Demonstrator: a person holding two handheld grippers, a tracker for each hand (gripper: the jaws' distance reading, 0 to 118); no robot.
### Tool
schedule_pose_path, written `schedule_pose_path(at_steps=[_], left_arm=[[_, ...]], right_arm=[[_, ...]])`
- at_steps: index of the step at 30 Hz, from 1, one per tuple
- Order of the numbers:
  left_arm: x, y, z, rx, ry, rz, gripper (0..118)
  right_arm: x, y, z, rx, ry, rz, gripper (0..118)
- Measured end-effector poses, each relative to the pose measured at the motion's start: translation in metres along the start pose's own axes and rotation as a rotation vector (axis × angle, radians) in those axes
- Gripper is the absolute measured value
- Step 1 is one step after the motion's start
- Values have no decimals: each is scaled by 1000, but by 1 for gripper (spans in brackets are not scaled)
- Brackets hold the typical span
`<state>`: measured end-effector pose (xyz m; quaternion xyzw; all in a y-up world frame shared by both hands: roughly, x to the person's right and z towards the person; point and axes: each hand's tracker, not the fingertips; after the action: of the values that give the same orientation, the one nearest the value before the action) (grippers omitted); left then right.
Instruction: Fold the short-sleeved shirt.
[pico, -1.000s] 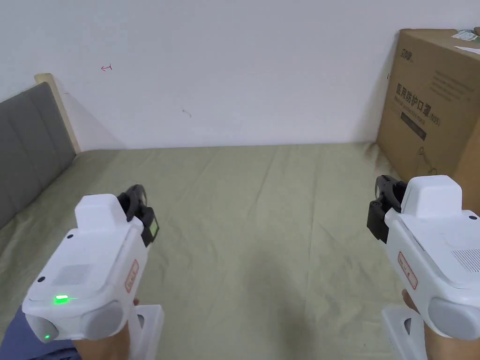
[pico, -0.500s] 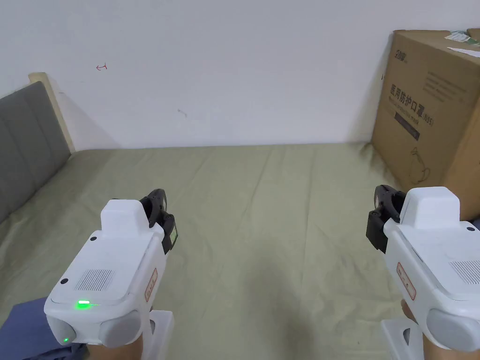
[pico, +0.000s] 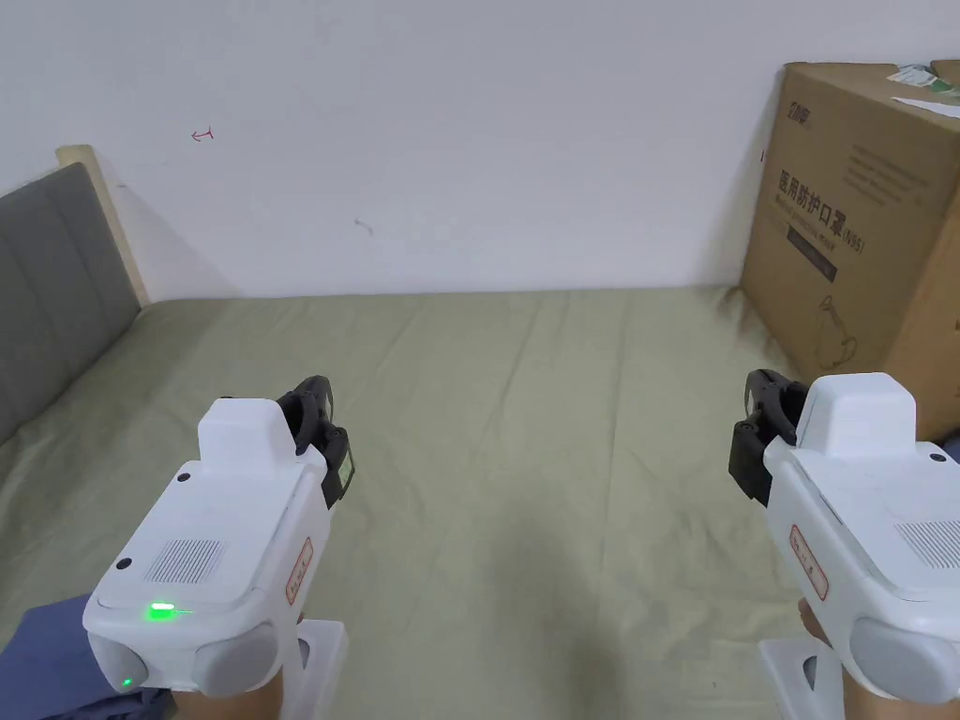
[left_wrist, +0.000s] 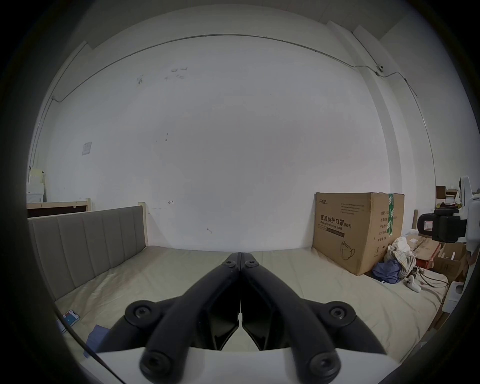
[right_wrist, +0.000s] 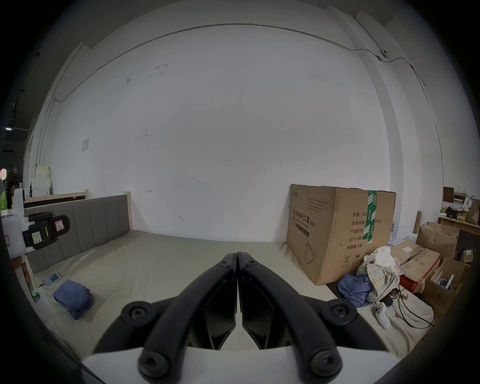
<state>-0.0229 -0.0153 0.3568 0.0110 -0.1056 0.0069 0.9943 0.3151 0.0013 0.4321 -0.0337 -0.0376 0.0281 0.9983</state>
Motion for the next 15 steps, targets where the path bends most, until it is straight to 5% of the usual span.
schedule_pose_path(at_steps=[15], left_arm=[[1, 1, 1, 4, 6, -6, 0]], right_arm=[[-1, 3, 2, 6, 0, 2, 0]])
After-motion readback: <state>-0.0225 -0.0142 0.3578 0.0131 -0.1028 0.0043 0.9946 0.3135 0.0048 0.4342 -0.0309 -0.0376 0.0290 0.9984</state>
